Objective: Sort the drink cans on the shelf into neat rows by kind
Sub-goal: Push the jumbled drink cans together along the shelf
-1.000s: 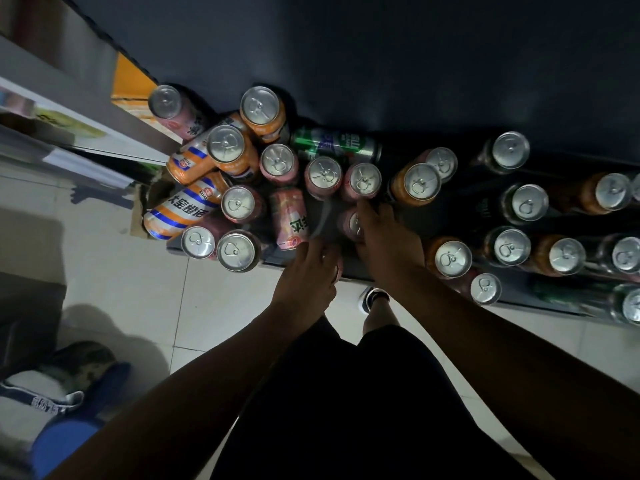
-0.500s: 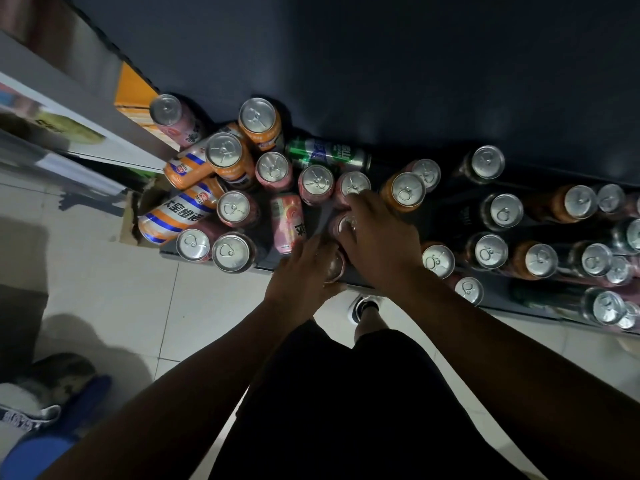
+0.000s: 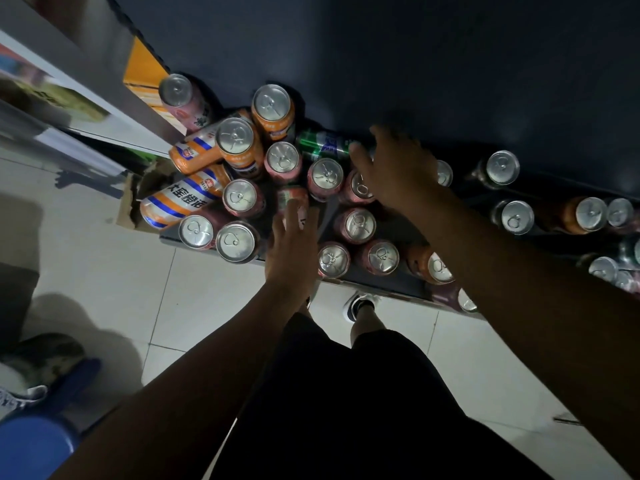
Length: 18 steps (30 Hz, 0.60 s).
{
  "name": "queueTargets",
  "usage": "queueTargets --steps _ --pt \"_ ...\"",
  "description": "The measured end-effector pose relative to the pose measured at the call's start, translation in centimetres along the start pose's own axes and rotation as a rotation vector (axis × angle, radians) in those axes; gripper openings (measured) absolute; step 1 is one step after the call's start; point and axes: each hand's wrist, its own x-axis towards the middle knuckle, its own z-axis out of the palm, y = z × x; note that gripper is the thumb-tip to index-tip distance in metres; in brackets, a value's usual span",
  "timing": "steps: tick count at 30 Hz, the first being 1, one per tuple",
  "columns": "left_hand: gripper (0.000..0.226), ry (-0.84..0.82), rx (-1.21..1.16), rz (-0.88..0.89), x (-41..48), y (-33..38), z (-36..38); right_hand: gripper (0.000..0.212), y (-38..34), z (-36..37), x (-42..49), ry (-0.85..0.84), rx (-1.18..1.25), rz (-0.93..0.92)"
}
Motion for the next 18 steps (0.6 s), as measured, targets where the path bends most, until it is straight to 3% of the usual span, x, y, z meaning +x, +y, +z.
queueTargets --steps 8,14,18 --pt "0.094 -0.124 -0.328 -0.328 3.3 0.8 0.5 0.049 1.3 1.1 5.9 -0.317 0.234 0.246" --pt "0.098 -0.169 -0.459 -0.474 4.7 0.3 0.6 0.065 1.0 1.5 8.5 -0.482 0.252 0.272" --pt "0.103 -0.165 -0.533 -0.531 5.1 -0.2 0.7 0.074 0.8 2.8 9.6 -0.463 0.247 0.305"
